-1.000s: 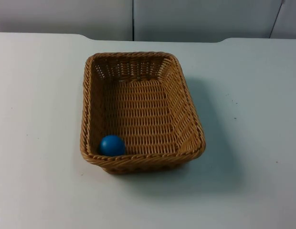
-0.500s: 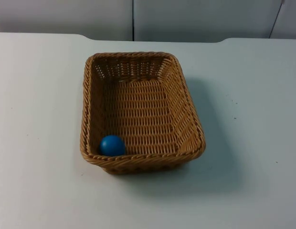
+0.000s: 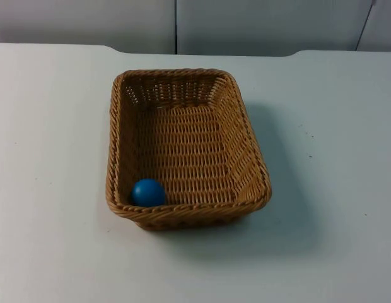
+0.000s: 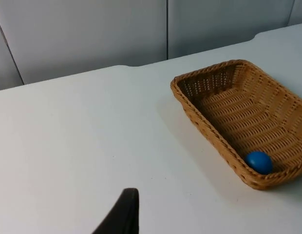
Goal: Pick up the basket with the left hand and place the ball into the basket with the right hand.
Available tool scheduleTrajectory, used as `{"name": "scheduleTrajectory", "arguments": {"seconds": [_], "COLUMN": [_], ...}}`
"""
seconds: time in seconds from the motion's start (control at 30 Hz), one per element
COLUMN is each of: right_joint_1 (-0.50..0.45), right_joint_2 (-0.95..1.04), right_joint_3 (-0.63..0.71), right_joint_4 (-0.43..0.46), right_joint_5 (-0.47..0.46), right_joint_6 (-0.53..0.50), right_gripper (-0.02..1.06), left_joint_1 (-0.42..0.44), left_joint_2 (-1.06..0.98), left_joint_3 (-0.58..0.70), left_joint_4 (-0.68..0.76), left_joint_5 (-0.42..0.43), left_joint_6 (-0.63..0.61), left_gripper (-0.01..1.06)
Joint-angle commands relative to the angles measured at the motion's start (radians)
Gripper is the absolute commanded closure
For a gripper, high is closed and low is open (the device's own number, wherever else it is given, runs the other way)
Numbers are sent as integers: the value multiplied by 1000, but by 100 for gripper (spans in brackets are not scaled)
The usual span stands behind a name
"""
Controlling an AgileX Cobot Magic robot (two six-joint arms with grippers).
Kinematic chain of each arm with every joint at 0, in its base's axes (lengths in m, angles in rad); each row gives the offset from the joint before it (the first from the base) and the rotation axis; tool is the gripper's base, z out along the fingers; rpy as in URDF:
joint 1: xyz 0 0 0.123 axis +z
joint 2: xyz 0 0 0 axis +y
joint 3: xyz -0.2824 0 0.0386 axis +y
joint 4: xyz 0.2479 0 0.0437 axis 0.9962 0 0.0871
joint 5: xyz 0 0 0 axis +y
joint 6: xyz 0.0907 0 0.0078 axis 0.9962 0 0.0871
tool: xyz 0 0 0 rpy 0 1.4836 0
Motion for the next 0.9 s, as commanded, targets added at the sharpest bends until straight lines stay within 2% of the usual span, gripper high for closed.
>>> {"name": "scheduleTrajectory", "arguments": {"seconds": [0.0, 0.1, 0.23, 0.37, 0.47, 0.6, 0.87], "right_joint_1": [3, 3, 3, 3, 3, 3, 3], "right_joint_2": [-4, -4, -4, -4, -4, -4, -4], "right_joint_3": [26, 26, 26, 26, 26, 41, 50], "right_joint_4": [29, 36, 36, 36, 36, 36, 36], "right_joint_5": [-39, -62, -50, -45, -5, 69, 65], "right_joint_6": [-24, -34, -31, -25, -25, -25, -25], "right_gripper": [4, 4, 4, 4, 4, 4, 4], "left_joint_1": [-7, -7, -7, -7, -7, -7, -7], "left_joint_2": [-13, -13, -13, -13, -13, -13, -13], "left_joint_3": [6, 6, 4, 2, 15, 24, 27], "left_joint_4": [-14, -14, -17, 1, 51, 79, 79], "left_joint_5": [4, 4, 43, 68, 133, 135, 137], "left_joint_6": [5, 5, -64, -80, -90, -71, -71], "left_gripper": [0, 0, 0, 0, 0, 0, 0]}}
